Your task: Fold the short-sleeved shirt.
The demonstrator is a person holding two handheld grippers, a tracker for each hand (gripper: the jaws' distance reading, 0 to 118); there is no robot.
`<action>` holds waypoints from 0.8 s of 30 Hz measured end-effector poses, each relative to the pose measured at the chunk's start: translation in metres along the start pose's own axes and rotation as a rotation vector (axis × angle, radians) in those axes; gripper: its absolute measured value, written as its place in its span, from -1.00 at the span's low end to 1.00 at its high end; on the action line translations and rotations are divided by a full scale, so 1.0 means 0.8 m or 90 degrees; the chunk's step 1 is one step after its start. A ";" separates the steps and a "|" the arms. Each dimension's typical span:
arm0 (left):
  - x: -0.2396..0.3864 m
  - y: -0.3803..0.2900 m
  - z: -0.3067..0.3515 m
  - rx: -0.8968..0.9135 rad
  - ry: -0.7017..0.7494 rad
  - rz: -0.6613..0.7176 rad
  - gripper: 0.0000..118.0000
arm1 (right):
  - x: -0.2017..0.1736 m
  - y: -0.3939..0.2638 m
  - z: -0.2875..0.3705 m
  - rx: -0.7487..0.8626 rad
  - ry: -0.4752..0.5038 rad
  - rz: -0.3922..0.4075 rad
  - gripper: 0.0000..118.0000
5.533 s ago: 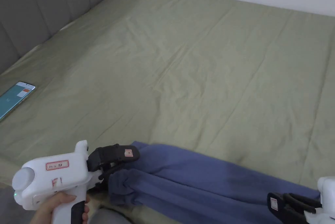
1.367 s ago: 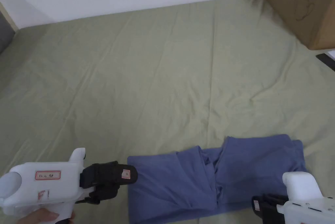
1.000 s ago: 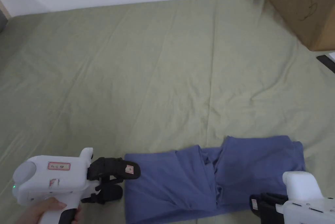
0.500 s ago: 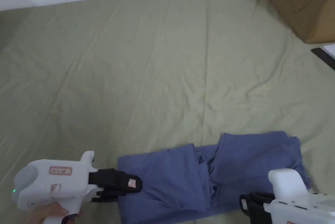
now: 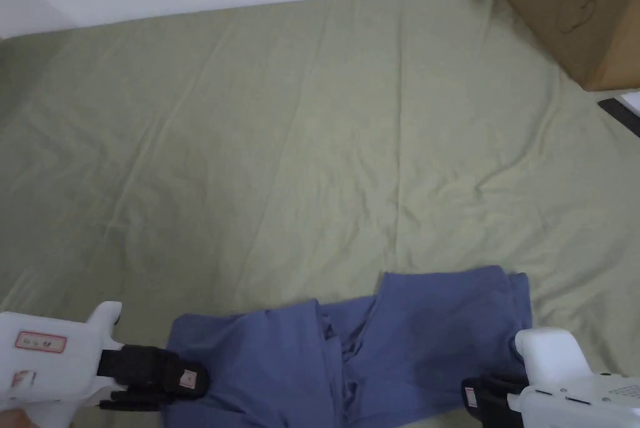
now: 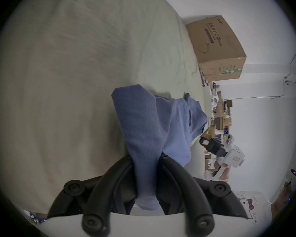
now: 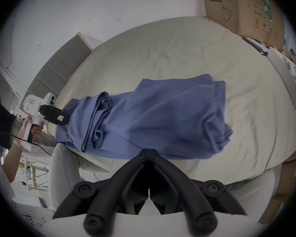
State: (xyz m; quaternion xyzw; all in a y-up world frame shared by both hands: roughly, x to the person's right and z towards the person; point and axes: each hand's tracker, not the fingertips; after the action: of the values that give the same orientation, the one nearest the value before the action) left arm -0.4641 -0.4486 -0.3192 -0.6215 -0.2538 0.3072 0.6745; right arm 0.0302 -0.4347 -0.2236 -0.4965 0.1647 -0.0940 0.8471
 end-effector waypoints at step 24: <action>0.052 0.017 0.121 0.082 0.253 -0.003 -0.74 | -0.007 0.005 -0.002 0.007 0.034 0.020 -1.00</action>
State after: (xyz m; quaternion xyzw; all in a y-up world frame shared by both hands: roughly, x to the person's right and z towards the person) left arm -0.5067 -0.3517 -0.3246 -0.6250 -0.0968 0.1927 0.7502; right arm 0.0244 -0.4320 -0.2268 -0.4867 0.1942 -0.0948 0.8464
